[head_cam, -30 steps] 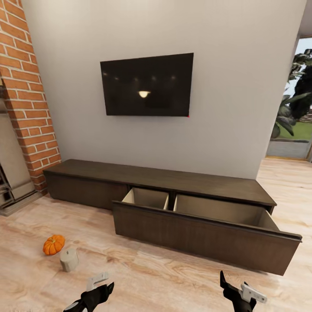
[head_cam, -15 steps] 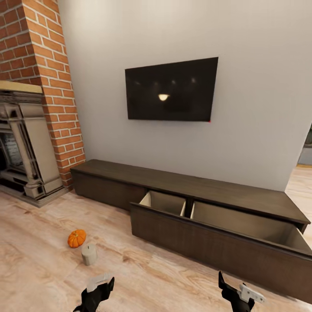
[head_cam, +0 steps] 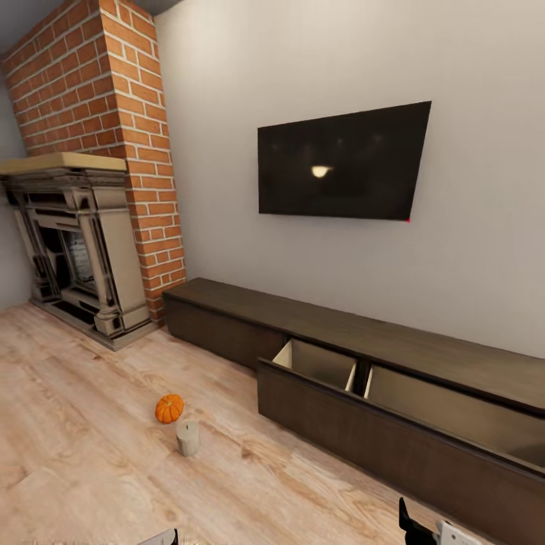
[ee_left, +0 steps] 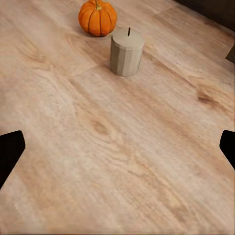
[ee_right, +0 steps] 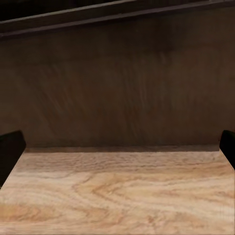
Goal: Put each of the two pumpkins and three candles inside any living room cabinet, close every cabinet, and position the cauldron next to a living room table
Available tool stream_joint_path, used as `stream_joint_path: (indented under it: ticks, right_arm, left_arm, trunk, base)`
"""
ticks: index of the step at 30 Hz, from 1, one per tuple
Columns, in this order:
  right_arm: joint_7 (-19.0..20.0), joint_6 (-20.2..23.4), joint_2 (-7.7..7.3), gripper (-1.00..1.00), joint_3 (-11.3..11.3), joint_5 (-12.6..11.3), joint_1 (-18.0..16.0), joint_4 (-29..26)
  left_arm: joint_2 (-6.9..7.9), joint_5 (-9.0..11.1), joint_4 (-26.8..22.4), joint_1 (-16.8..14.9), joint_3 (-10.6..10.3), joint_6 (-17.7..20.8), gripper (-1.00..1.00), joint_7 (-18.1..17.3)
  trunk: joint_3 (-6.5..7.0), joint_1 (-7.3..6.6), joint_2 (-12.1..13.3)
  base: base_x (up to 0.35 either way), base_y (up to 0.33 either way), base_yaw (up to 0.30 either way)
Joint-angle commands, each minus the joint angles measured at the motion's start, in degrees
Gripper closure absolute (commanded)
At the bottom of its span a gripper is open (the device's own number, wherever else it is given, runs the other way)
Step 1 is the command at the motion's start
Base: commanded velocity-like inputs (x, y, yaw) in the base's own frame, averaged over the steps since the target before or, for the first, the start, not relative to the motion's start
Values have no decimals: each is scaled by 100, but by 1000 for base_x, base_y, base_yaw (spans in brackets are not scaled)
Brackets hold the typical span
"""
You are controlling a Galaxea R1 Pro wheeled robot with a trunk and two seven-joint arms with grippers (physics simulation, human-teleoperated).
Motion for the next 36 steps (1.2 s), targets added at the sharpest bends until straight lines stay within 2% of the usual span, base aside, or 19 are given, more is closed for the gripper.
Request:
stream_joint_path:
  ticks: [1,3,9,11,12,15,18,22,32,36]
  right_arm:
    - [49,60,-14,-100,-33,-26,-2,10]
    - [36,208,-8,-100,-35,-24,0,12]
    - [-1,322,10,-100,-39,-23,1,20]
    - [-157,334,15,-100,-37,-18,1,21]
    - [-235,337,23,-100,-37,-12,1,22]
    - [-293,339,77,-100,-39,-7,1,22]
    - [-326,339,133,-100,-44,-5,1,22]
    - [-333,339,137,-100,-45,-5,1,22]
    - [-333,339,136,-100,-36,-1,1,21]
    - [-333,339,136,-100,-36,120,1,22]
  left_arm:
    - [-3,8,5,2,-48,-13,-100,42]
    - [-8,4,6,8,-51,25,-100,38]
    - [-11,-19,7,12,-58,515,-100,35]
    - [-16,-93,7,13,-63,795,-100,35]
    - [-18,-226,7,13,-61,874,-100,38]
    - [-15,-439,7,13,-58,930,-100,42]
    - [-16,-546,7,13,-57,952,-100,35]
    - [-20,-571,7,13,-58,956,-100,27]
    - [-20,-573,7,13,-57,974,-100,34]
    - [-18,-573,7,13,-57,974,-100,42]
  trunk:
    - [12,-24,39]
    - [48,-68,119]
    - [156,-200,360]
    - [192,-243,440]
    - [192,-243,440]
    - [192,-243,440]
    - [192,-243,440]
    - [192,-243,440]
    - [192,-243,440]
    - [192,-243,440]
  base:
    - [0,0,289]
    - [0,0,289]
    - [0,0,289]
    - [0,0,289]
    - [0,0,289]
    - [0,0,289]
    - [0,0,289]
    - [-94,0,289]
    - [-305,-69,289]
    - [-243,-244,289]
